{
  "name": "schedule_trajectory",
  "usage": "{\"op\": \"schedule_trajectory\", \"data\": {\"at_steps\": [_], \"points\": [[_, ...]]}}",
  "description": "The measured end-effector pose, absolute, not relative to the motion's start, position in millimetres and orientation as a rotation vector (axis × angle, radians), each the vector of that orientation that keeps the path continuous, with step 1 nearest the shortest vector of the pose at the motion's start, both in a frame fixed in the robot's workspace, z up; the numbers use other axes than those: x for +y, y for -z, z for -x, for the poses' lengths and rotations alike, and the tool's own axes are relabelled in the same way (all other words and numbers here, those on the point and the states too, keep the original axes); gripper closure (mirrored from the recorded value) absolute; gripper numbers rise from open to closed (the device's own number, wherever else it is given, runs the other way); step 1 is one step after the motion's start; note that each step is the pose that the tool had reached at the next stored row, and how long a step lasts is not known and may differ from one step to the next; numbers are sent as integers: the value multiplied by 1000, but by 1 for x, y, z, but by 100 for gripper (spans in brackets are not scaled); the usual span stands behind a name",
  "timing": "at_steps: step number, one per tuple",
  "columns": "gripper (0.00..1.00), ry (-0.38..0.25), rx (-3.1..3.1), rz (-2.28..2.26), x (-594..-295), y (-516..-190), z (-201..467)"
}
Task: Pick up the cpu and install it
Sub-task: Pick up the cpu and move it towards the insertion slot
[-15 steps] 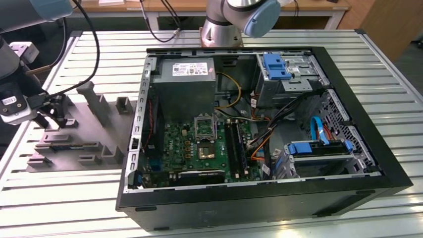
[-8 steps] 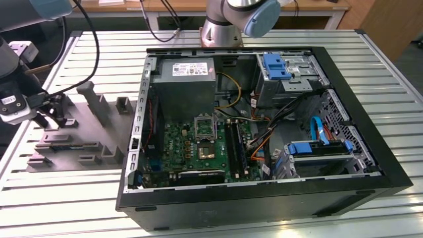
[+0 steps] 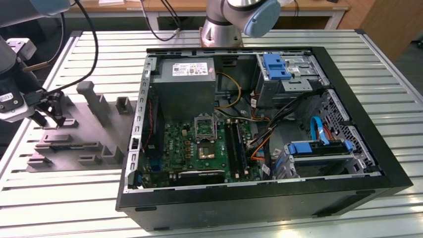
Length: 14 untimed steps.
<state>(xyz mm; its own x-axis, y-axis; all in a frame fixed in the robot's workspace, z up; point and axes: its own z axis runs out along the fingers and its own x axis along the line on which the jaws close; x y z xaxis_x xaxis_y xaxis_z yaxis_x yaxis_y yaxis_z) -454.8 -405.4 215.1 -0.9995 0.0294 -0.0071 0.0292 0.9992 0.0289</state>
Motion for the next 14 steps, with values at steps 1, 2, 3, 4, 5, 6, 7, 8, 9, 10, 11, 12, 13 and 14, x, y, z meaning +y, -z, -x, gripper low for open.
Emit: {"op": "schedule_trajectory", "data": {"at_steps": [1, 2, 3, 4, 5, 6, 7, 8, 9, 10, 11, 12, 13, 14], "points": [[53, -45, 3133, -46, -405, -216, 455], [53, -45, 3133, -46, -405, -216, 455], [53, -45, 3133, -46, -405, -217, 455], [53, -45, 3133, -46, -405, -217, 455], [53, -45, 3133, -46, -405, -218, 455], [53, -45, 3134, -46, -405, -218, 455], [53, -45, 3134, -46, -405, -219, 455], [53, -45, 3134, -46, -405, -220, 455], [53, -45, 3133, -46, -405, -220, 455], [53, -45, 3133, -46, -405, -221, 455], [53, -45, 3133, -46, -405, -221, 455], [53, -45, 3133, -46, -405, -222, 455], [53, -45, 3133, -46, -405, -222, 455], [53, -45, 3133, -46, -405, -223, 455]]}}
